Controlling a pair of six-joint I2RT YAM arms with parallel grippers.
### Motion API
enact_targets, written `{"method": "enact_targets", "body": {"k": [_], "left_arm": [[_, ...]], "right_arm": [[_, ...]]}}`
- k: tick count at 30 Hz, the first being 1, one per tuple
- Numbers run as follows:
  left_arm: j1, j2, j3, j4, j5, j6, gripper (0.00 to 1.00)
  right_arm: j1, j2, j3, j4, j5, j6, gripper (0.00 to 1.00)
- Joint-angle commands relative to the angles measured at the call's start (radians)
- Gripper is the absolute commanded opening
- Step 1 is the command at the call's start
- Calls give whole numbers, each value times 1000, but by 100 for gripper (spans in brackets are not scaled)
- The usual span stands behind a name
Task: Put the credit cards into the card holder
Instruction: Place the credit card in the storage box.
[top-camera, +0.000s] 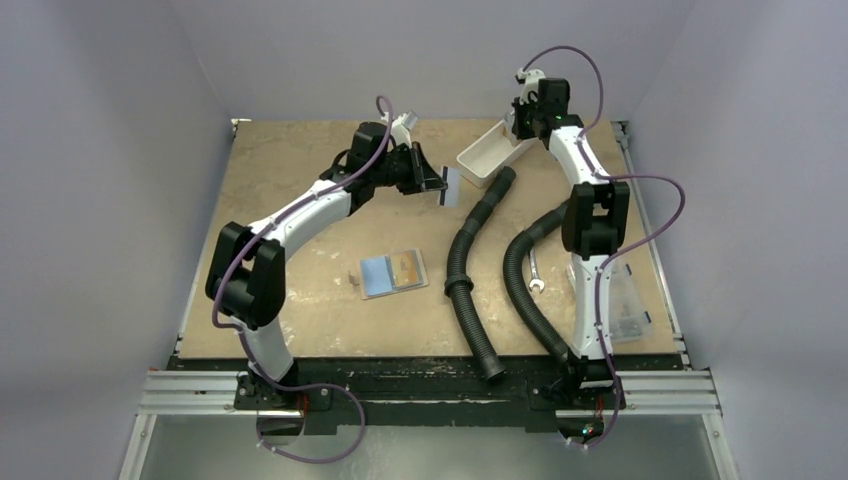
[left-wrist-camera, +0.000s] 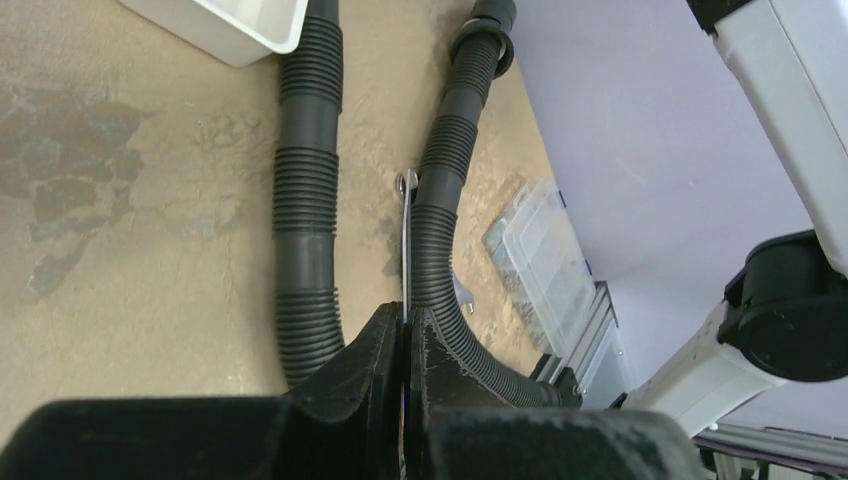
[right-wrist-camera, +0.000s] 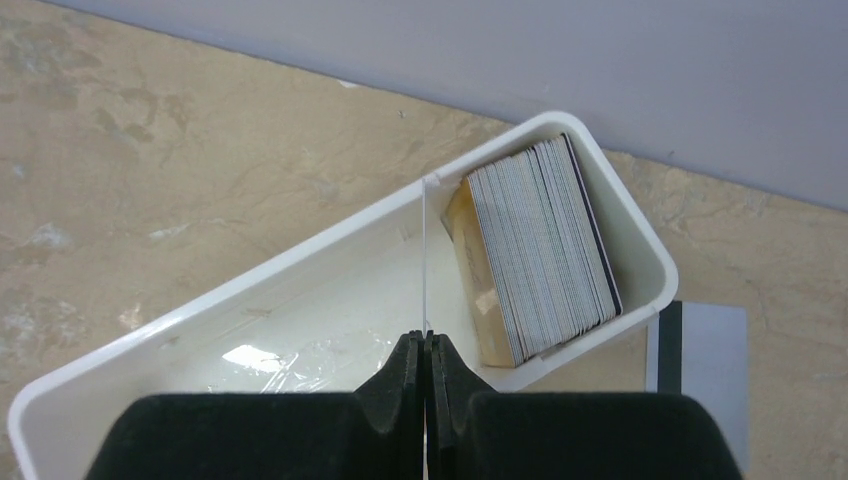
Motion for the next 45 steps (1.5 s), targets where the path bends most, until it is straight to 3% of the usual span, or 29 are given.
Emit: {"method": "enact_targets", "body": {"k": [1, 18, 25, 31, 34, 37, 45], "left_arm": [[-1, -96, -29, -55, -3, 83, 0], [-1, -146, -90, -49, 0, 87, 0], [-1, -166, -106, -56, 9, 93, 0], [22, -193, -158, -7, 66, 67, 0], [51, -210, -195, 76, 123, 31, 0], [78, -229, -241, 151, 179, -7, 0], [211, -305, -409, 456, 324, -211, 0]], "right_arm": [[4, 16, 73, -43, 87, -25, 1], [11, 32, 81, -76, 138, -5, 4], [22, 21, 135, -109, 210, -5, 43], [39, -104, 103, -185, 277, 81, 60], [51, -239, -51, -196, 222, 211, 65], [92, -420, -324, -129, 98, 311, 67], [195, -859, -1056, 547, -558, 664, 75]]}}
